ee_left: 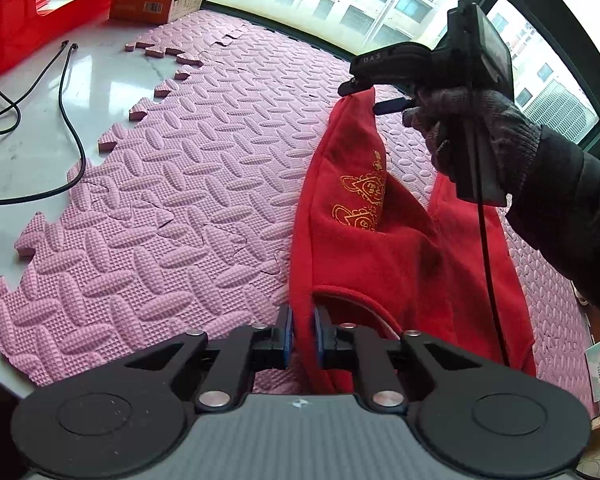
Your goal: Fold clothes
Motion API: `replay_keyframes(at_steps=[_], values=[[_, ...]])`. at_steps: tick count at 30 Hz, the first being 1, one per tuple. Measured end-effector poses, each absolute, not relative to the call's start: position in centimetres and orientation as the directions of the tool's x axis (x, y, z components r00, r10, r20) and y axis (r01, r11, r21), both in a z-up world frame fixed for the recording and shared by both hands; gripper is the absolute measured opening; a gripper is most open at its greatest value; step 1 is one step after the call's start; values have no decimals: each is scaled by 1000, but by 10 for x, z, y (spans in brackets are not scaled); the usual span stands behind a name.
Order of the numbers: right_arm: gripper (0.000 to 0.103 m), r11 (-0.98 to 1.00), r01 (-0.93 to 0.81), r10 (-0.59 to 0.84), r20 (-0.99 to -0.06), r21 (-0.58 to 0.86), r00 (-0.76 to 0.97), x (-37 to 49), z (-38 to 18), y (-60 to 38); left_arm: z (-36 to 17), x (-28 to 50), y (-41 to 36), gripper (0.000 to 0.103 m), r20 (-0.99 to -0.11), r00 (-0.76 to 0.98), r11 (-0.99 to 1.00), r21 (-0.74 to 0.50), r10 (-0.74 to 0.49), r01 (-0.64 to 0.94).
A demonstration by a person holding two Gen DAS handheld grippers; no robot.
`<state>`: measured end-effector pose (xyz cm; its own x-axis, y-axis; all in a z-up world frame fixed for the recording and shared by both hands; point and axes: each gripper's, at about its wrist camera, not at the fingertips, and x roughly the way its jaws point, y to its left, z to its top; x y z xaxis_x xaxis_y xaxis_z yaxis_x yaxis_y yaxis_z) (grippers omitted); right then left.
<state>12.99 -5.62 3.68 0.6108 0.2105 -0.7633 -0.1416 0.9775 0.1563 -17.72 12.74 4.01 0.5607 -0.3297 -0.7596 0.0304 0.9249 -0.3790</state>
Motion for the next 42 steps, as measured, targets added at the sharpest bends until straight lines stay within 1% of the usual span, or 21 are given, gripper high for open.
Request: replay_keyframes(at_steps=[2, 4, 6, 8, 10, 12, 14, 16, 17, 18, 19, 20, 22, 24, 28, 29, 31, 35, 38, 42], values=[[15, 977, -122, 213, -764, 175, 609, 127, 37, -61, 42, -178, 127, 14, -751, 569, 924, -381, -335, 41], [9, 977, -91, 207, -749, 194, 630, 124, 41, -70, 45, -178, 126, 14, -739, 580, 921, -387, -344, 53], [8, 964, -48, 226, -714, 261, 663, 117, 51, -88, 49, -178, 125, 14, -726, 589, 917, -393, -354, 66], [8, 957, -25, 227, -688, 291, 690, 110, 59, -99, 52, -177, 124, 13, -713, 597, 912, -402, -367, 81], [7, 953, 1, 202, -635, 304, 746, 97, 77, -116, 56, -176, 123, 12, -697, 606, 906, -412, -384, 100], [7, 954, 44, 150, -600, 296, 786, 88, 91, -125, 58, -175, 123, 12, -684, 611, 899, -424, -398, 110], [8, 954, 49, 137, -576, 296, 806, 87, 99, -126, 60, -174, 124, 12, -673, 616, 893, -435, -409, 116], [8, 953, 9, 173, -568, 303, 804, 93, 102, -117, 61, -174, 125, 11, -670, 620, 891, -439, -409, 113], [11, 952, -12, 192, -564, 307, 803, 97, 104, -112, 60, -175, 128, 11, -676, 621, 895, -435, -398, 99], [13, 942, -85, 264, -560, 325, 786, 105, 103, -101, 58, -176, 131, 11, -684, 620, 898, -432, -384, 80], [17, 934, -119, 297, -550, 336, 781, 109, 102, -94, 55, -176, 137, 11, -697, 616, 903, -427, -367, 55], [27, 930, -141, 317, -545, 339, 776, 112, 102, -89, 52, -177, 142, 11, -709, 612, 907, -421, -349, 30], [29, 928, -149, 325, -542, 343, 775, 115, 102, -87, 46, -178, 152, 11, -733, 603, 913, -407, -314, -19], [29, 923, -166, 346, -559, 348, 754, 117, 101, -91, 42, -180, 162, 11, -748, 596, 914, -401, -293, -54], [29, 964, -170, 264, -679, 203, 685, 116, 77, -110, 45, -179, 169, 11, -750, 598, 917, -393, -283, -60], [30, 969, -171, 247, -702, 179, 668, 116, 70, -115, 48, -176, 167, 11, -745, 603, 919, -391, -285, -50], [30, 971, -165, 241, -738, 176, 630, 119, 55, -124, 54, -171, 162, 11, -734, 614, 922, -387, -290, -27], [30, 963, -169, 268, -762, 208, 590, 132, 36, -125, 65, -152, 141, 11, -720, 614, 924, -380, -323, 41], [30, 956, -202, 290, -760, 211, 581, 145, 28, -111, 68, -139, 124, 11, -714, 606, 923, -372, -350, 95], [29, 952, -230, 299, -767, 200, 567, 164, 19, -90, 59, -124, 108, 11, -743, 571, 932, -340, -348, 124]])
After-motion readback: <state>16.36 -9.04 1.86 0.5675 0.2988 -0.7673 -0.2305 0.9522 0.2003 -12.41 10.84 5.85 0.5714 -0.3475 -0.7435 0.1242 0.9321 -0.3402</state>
